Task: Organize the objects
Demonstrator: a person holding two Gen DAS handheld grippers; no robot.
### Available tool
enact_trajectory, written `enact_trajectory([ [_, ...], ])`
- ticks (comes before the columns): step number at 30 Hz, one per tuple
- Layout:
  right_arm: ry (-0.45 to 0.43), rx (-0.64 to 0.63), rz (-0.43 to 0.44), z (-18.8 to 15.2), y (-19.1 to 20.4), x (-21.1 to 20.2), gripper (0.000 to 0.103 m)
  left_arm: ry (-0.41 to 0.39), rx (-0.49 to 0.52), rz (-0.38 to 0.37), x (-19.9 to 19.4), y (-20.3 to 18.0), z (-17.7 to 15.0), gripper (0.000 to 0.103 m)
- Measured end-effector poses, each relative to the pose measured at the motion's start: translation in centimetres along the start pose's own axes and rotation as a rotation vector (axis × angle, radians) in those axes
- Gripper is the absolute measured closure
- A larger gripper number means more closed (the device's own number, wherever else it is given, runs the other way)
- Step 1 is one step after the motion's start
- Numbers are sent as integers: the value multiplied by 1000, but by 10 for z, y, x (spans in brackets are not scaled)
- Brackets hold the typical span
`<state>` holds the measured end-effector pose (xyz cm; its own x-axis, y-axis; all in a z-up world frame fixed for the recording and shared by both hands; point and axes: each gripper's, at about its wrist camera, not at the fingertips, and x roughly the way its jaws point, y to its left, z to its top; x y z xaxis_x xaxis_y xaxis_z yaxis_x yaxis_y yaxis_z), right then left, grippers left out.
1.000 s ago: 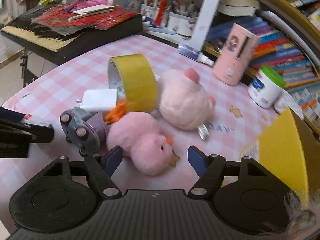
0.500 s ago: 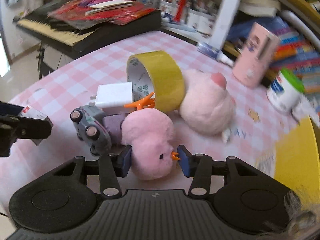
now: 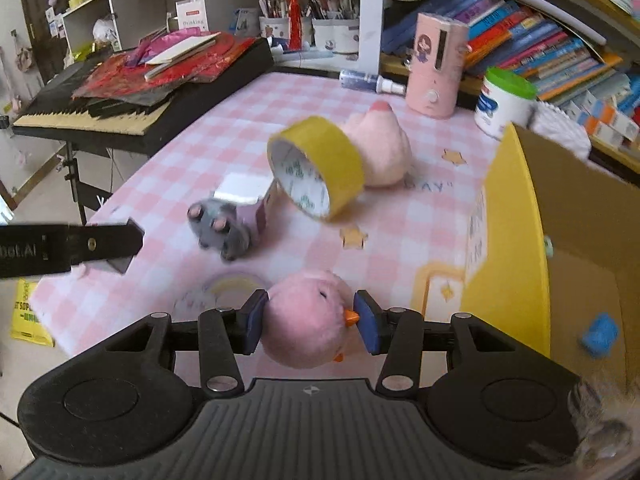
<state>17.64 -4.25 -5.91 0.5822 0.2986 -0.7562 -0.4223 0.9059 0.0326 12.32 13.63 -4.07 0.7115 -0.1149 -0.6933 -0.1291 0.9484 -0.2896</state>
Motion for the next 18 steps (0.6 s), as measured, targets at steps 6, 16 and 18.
enact_trajectory([
  [6, -27, 34, -18, -26, 9, -28, 59, -23, 31, -23, -29, -2, -17, 51],
  [16, -98, 79, -11, -54, 30, -76, 59, -59, 56, -56, -77, -1, -42, 51],
  [18, -98, 75, -8, -61, 34, -85, 59, -61, 73, -70, -83, -3, -45, 51],
])
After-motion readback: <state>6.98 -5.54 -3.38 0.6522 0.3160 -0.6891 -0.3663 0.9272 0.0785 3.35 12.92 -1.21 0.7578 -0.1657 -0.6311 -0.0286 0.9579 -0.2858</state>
